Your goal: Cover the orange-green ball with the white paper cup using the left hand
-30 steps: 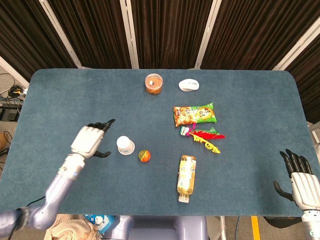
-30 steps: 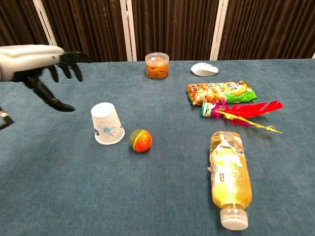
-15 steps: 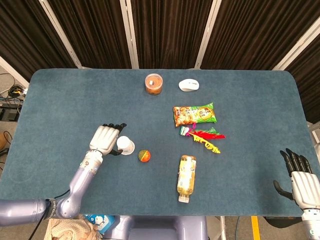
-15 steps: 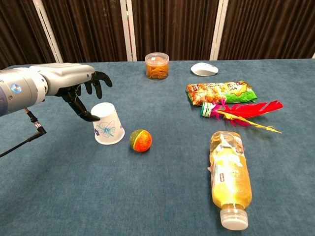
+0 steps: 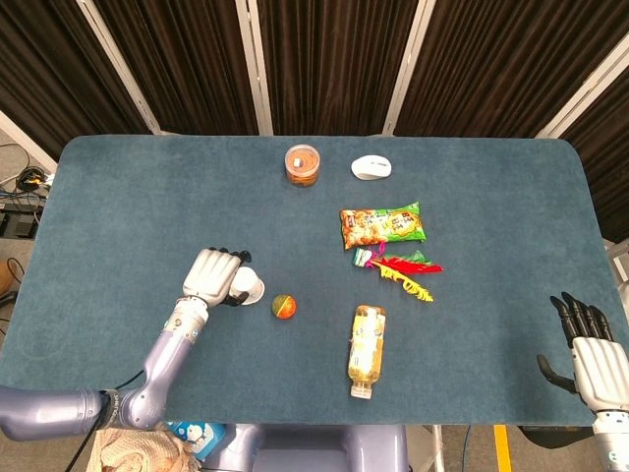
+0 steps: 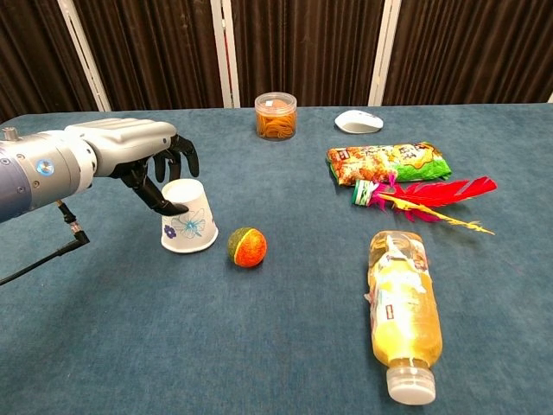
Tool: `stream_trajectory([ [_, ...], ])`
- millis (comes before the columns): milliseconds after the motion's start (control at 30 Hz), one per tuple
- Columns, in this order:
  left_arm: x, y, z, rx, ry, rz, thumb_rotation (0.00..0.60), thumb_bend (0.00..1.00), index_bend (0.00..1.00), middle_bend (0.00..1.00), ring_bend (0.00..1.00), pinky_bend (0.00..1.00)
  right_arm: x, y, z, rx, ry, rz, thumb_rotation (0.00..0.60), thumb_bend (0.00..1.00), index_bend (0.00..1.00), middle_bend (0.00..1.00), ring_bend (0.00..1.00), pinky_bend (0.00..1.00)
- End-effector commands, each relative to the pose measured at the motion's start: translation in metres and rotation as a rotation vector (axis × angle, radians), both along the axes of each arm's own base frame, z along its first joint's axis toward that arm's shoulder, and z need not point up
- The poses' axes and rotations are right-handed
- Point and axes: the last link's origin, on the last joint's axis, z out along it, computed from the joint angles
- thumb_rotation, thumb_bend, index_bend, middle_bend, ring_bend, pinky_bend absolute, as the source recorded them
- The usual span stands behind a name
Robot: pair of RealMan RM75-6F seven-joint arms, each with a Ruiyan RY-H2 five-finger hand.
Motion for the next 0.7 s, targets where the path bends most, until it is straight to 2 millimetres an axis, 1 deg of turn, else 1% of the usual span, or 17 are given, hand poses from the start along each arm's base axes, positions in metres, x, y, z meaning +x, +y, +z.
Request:
stream_trajectory([
  [33, 0.001, 0.0, 0.0, 0.006, -0.008, -0.008, 0.6, 0.3, 0.33, 0.48, 0.39, 0.43, 0.0, 0.0, 0.0, 0.0, 0.0, 0.0, 0.6, 0.35, 0.0, 0.0, 0.0, 0.03],
  [167, 0.001, -0.001, 0.002, 0.009, -0.026, -0.021, 0.6, 0.3, 0.34, 0.49, 0.39, 0.44, 0.0, 0.0, 0.0, 0.0, 0.001, 0.001, 0.6, 0.35, 0.0, 0.0, 0.0, 0.03],
  [267, 0.005, -0.001, 0.006, 0.014, -0.039, -0.037, 0.6, 0.3, 0.34, 0.48, 0.39, 0.44, 0.0, 0.0, 0.0, -0.001, 0.001, 0.0, 0.6, 0.35, 0.0, 0.0, 0.0, 0.03],
  [400, 0.017, -0.001, 0.02, 0.036, -0.082, -0.075, 0.6, 0.3, 0.34, 0.48, 0.39, 0.44, 0.0, 0.0, 0.0, 0.0, 0.002, 0.0, 0.6, 0.35, 0.0, 0.0, 0.0, 0.03],
  [533, 0.033, -0.006, 0.032, 0.044, -0.16, -0.113, 0.6, 0.3, 0.33, 0.48, 0.39, 0.44, 0.001, 0.0, 0.0, 0.0, 0.003, 0.003, 0.6, 0.35, 0.0, 0.0, 0.0, 0.03],
  [700, 0.046, -0.016, 0.033, 0.012, -0.216, -0.149, 0.6, 0.3, 0.33, 0.48, 0.39, 0.44, 0.001, 0.001, 0.0, -0.001, 0.004, 0.004, 0.6, 0.35, 0.0, 0.0, 0.0, 0.03],
])
